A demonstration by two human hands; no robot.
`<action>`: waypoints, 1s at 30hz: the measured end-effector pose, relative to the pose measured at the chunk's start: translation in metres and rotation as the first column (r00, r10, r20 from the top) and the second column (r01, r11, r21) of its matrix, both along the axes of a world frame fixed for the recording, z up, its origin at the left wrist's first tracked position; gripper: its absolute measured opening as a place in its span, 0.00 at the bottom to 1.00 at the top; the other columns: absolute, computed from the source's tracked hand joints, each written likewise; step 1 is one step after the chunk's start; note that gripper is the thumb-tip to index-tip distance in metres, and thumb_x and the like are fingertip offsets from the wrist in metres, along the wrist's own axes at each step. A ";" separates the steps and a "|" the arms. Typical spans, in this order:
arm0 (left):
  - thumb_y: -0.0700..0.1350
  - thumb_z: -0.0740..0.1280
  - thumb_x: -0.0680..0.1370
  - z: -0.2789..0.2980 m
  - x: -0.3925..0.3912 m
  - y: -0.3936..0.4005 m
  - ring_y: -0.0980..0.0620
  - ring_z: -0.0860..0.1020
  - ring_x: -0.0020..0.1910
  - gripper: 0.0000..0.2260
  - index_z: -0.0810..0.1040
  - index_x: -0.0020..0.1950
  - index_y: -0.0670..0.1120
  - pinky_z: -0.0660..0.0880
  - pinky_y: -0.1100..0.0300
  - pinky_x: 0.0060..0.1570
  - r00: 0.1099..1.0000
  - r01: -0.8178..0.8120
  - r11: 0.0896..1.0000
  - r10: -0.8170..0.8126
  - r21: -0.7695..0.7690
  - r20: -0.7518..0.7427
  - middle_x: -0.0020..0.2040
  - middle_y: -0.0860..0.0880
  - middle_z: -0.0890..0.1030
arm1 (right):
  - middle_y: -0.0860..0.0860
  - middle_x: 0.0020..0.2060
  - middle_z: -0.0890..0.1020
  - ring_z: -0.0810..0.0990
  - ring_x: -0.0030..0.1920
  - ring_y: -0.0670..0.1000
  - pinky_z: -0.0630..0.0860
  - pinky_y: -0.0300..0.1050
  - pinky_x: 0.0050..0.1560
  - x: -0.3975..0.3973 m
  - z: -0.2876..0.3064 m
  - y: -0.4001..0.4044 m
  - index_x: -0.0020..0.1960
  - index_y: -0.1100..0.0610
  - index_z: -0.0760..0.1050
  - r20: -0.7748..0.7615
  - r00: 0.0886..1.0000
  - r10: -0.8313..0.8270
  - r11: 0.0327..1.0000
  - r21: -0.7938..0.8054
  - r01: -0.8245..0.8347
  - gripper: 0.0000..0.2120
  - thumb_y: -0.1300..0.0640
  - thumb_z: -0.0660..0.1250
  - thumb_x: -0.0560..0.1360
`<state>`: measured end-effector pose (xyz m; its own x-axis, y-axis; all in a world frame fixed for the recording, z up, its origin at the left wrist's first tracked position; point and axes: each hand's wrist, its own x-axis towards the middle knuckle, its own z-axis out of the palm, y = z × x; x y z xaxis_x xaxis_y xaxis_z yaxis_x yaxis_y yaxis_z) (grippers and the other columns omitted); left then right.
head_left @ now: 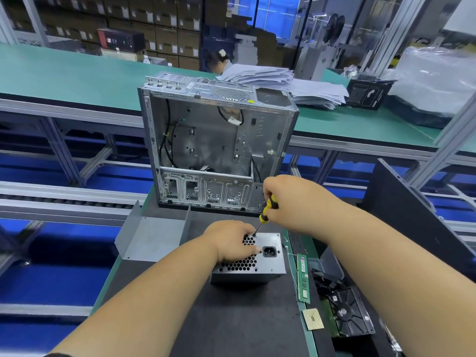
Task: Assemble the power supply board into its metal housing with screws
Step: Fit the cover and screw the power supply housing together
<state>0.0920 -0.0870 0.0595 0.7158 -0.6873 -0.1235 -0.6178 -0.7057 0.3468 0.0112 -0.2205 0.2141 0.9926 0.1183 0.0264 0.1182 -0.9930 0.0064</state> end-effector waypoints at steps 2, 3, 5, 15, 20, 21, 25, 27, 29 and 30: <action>0.65 0.62 0.75 0.000 0.000 0.000 0.49 0.75 0.60 0.22 0.73 0.63 0.54 0.69 0.58 0.49 1.000 0.000 1.000 0.000 -0.002 -0.003 0.61 0.53 0.78 | 0.49 0.44 0.76 0.75 0.44 0.53 0.72 0.47 0.38 -0.001 0.004 0.004 0.50 0.54 0.72 -0.002 1.000 0.013 0.997 -0.075 -0.013 0.08 0.52 0.66 0.75; 0.65 0.62 0.75 0.000 0.000 0.000 0.49 0.75 0.60 0.22 0.73 0.62 0.54 0.68 0.58 0.47 1.000 0.001 1.000 -0.001 -0.003 -0.002 0.60 0.53 0.78 | 0.49 0.43 0.76 0.75 0.43 0.53 0.71 0.46 0.37 0.001 0.005 0.005 0.51 0.55 0.72 -0.009 1.000 0.007 0.992 -0.122 -0.008 0.09 0.50 0.67 0.76; 0.65 0.62 0.75 0.000 0.000 0.000 0.49 0.75 0.59 0.22 0.74 0.62 0.54 0.68 0.58 0.47 1.000 0.005 1.000 -0.005 0.001 0.000 0.59 0.53 0.78 | 0.49 0.37 0.74 0.73 0.37 0.52 0.67 0.44 0.31 0.007 0.005 0.008 0.45 0.55 0.72 -0.026 0.999 -0.031 0.978 -0.208 0.025 0.11 0.47 0.66 0.77; 0.65 0.63 0.75 0.001 -0.003 0.000 0.51 0.75 0.61 0.22 0.74 0.64 0.55 0.67 0.59 0.48 1.000 -0.009 1.000 0.009 -0.009 -0.011 0.62 0.55 0.78 | 0.48 0.28 0.69 0.66 0.26 0.49 0.57 0.39 0.27 0.010 -0.018 0.013 0.33 0.55 0.67 0.224 0.954 -0.199 0.925 -0.280 0.258 0.29 0.36 0.46 0.81; 0.66 0.63 0.75 0.001 -0.001 0.000 0.51 0.73 0.65 0.25 0.72 0.69 0.56 0.70 0.57 0.58 1.000 -0.009 1.000 0.009 0.001 -0.012 0.66 0.56 0.76 | 0.50 0.41 0.70 0.70 0.39 0.55 0.54 0.44 0.28 0.000 -0.009 0.007 0.47 0.54 0.60 0.118 0.982 -0.150 0.981 -0.108 0.163 0.11 0.49 0.59 0.77; 0.66 0.63 0.75 0.001 -0.001 0.000 0.51 0.73 0.65 0.25 0.72 0.69 0.56 0.71 0.57 0.59 1.000 -0.011 1.000 0.011 0.001 -0.016 0.66 0.56 0.76 | 0.51 0.41 0.70 0.70 0.39 0.55 0.55 0.44 0.28 -0.001 -0.008 0.007 0.47 0.54 0.60 0.097 0.988 -0.116 0.987 -0.096 0.126 0.09 0.53 0.60 0.77; 0.66 0.63 0.75 0.000 0.000 0.000 0.51 0.75 0.63 0.24 0.73 0.67 0.55 0.72 0.57 0.57 1.000 -0.007 1.000 0.007 0.003 -0.015 0.63 0.56 0.77 | 0.51 0.45 0.71 0.72 0.42 0.54 0.65 0.46 0.35 -0.003 -0.007 0.009 0.50 0.53 0.63 0.081 0.996 -0.034 0.995 -0.095 0.042 0.05 0.58 0.61 0.79; 0.65 0.63 0.75 0.000 -0.001 -0.001 0.51 0.75 0.63 0.24 0.73 0.66 0.55 0.71 0.58 0.56 1.000 -0.001 1.000 0.001 0.005 -0.007 0.63 0.56 0.77 | 0.52 0.46 0.70 0.71 0.43 0.54 0.67 0.47 0.38 -0.003 -0.008 0.008 0.52 0.53 0.64 0.043 0.999 0.014 0.993 -0.117 -0.009 0.04 0.58 0.60 0.80; 0.65 0.63 0.75 -0.001 -0.001 -0.001 0.51 0.74 0.64 0.24 0.72 0.67 0.55 0.70 0.58 0.56 1.000 0.002 1.000 -0.002 0.008 -0.006 0.64 0.55 0.77 | 0.52 0.46 0.69 0.71 0.44 0.54 0.66 0.47 0.39 -0.004 -0.009 0.008 0.50 0.54 0.60 -0.001 0.998 0.059 0.992 -0.113 -0.059 0.07 0.60 0.59 0.79; 0.65 0.62 0.75 -0.001 -0.001 0.000 0.51 0.74 0.64 0.24 0.72 0.67 0.55 0.70 0.58 0.56 1.000 0.000 1.000 0.000 0.008 -0.008 0.65 0.55 0.76 | 0.52 0.45 0.69 0.71 0.44 0.54 0.66 0.47 0.39 -0.005 -0.009 0.008 0.49 0.54 0.59 -0.015 0.998 0.068 0.992 -0.106 -0.070 0.08 0.61 0.59 0.79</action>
<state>0.0914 -0.0875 0.0587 0.7148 -0.6862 -0.1350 -0.6150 -0.7086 0.3459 0.0067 -0.2129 0.2049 0.9822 0.1881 -0.0016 0.1871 -0.9762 0.1093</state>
